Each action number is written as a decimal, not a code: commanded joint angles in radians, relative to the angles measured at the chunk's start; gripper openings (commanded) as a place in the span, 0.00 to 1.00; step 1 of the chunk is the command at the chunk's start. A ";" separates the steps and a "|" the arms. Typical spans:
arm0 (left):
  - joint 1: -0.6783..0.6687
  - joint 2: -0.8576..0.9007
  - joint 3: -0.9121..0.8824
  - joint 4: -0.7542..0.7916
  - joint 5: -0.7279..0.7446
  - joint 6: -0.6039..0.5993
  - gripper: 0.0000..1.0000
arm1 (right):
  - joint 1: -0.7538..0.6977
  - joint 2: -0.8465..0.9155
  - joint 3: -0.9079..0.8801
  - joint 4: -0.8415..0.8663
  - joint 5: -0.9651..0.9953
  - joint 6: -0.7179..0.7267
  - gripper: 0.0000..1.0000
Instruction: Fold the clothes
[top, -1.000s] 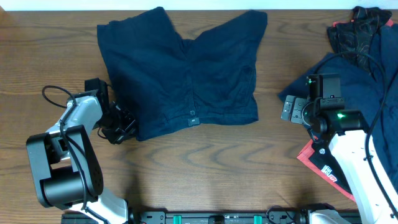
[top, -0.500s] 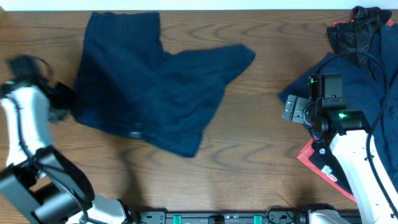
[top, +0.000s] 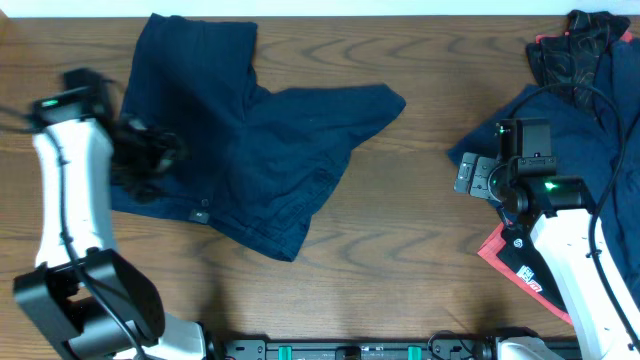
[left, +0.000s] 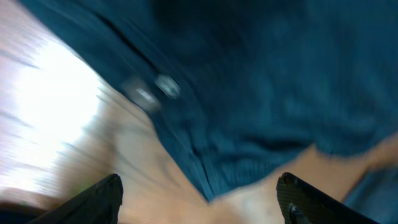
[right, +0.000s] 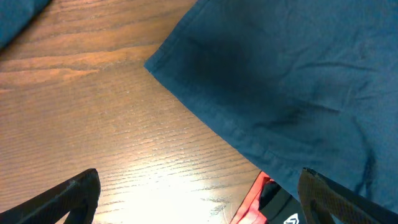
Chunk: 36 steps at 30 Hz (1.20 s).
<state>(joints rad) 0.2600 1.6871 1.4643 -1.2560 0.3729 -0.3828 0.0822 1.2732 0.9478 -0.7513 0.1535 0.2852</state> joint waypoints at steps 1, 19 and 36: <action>-0.124 0.007 -0.070 -0.005 0.092 0.060 0.82 | -0.012 -0.013 0.006 -0.001 0.007 0.006 0.99; -0.624 0.007 -0.459 0.241 0.028 -0.222 0.86 | -0.012 -0.013 0.006 -0.009 0.007 0.006 0.99; -0.661 0.002 -0.533 0.209 -0.121 -0.256 0.06 | -0.012 -0.011 0.006 0.013 -0.061 -0.034 0.98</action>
<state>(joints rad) -0.4297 1.6890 0.9371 -0.9924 0.3637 -0.6552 0.0822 1.2732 0.9478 -0.7513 0.1448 0.2810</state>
